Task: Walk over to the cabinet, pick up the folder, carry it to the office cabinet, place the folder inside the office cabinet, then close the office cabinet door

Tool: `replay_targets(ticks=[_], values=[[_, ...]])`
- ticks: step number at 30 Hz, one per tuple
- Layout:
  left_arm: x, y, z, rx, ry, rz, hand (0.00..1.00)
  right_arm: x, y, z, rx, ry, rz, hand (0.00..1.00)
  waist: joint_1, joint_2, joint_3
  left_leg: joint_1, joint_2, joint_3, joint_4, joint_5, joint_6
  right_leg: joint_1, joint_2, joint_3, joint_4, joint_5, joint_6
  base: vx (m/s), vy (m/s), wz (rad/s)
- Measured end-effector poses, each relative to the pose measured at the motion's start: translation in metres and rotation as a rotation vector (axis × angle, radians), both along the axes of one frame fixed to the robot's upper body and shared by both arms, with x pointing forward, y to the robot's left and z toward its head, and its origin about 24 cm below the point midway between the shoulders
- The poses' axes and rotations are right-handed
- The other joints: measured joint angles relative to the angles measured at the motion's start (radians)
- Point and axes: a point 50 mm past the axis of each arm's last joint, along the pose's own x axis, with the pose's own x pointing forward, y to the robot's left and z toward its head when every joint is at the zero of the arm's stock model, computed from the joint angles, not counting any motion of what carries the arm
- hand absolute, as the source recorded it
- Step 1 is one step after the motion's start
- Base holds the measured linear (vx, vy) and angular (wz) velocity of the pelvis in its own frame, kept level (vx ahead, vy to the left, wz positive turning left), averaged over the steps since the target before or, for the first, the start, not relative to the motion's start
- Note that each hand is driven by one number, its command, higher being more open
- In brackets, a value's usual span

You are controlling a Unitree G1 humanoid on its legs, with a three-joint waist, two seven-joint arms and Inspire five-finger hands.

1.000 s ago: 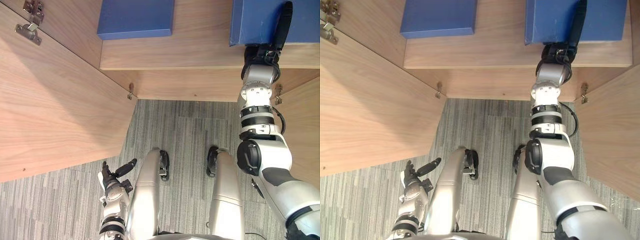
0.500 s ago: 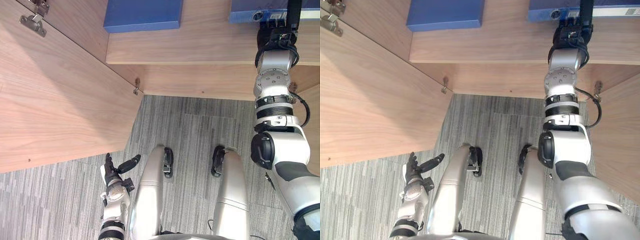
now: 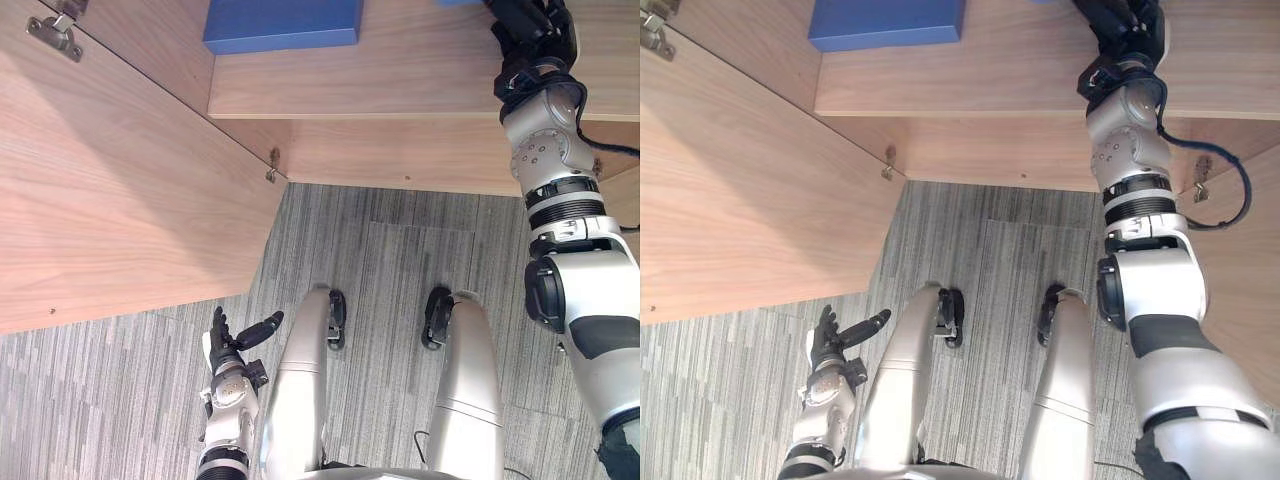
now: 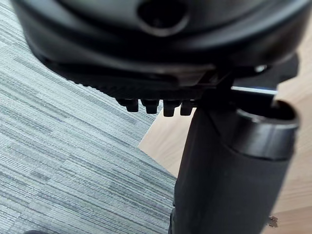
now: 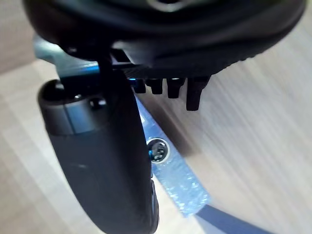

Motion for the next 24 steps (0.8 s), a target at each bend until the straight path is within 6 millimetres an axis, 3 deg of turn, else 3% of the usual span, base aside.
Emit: replay_targets(ticks=[4, 6, 17, 19, 21, 24], values=[[0.001, -0.001, 0.000, 0.007, -0.002, -0.035, 1.00, 0.000, -0.003, 0.001, -0.298, 0.038, -0.015, 1.00, -0.009, 0.000, 0.000, -0.004, 0.005, 0.000, 0.000, -0.001, -0.002, -0.004, 0.006, 0.000, -0.002, 0.000, 0.000, 0.02, 0.064, -0.03], [0.001, -0.002, 0.000, 0.008, -0.005, -0.051, 1.00, -0.001, -0.007, 0.002, -0.359, 0.045, -0.011, 1.00, -0.010, 0.000, 0.000, -0.004, 0.006, 0.000, -0.001, -0.001, -0.002, -0.004, 0.007, -0.001, -0.003, 0.000, 0.000, 0.02, 0.086, -0.02], [0.001, -0.002, -0.001, 0.012, -0.002, -0.108, 1.00, -0.006, -0.028, -0.002, -0.476, 0.072, 0.047, 1.00, -0.019, -0.015, 0.007, 0.006, 0.010, 0.012, -0.018, -0.001, -0.003, -0.001, 0.014, 0.006, -0.023, 0.006, 0.011, 0.02, 0.097, -0.03], [0.000, -0.001, -0.001, 0.009, 0.000, -0.109, 1.00, -0.007, -0.025, -0.003, -0.669, 0.098, 0.003, 1.00, -0.025, -0.023, 0.008, 0.017, 0.015, 0.023, -0.031, -0.001, -0.003, 0.005, 0.019, 0.016, -0.035, 0.011, 0.018, 0.03, 0.107, -0.14], [-0.002, 0.004, -0.002, 0.007, 0.004, -0.086, 1.00, -0.009, -0.009, -0.006, -0.997, 0.097, -0.061, 1.00, -0.030, -0.041, 0.006, 0.031, 0.027, 0.038, -0.051, -0.001, -0.002, 0.011, 0.033, 0.024, -0.061, 0.020, 0.033, 0.04, 0.123, -0.21], [-0.005, 0.008, -0.003, 0.007, 0.008, -0.066, 1.00, -0.009, 0.007, -0.018, -1.299, 0.103, -0.110, 1.00, -0.038, -0.062, 0.007, 0.061, 0.030, 0.052, -0.075, 0.000, -0.002, 0.035, 0.037, 0.030, -0.084, 0.024, 0.033, 0.04, 0.127, -0.10]])
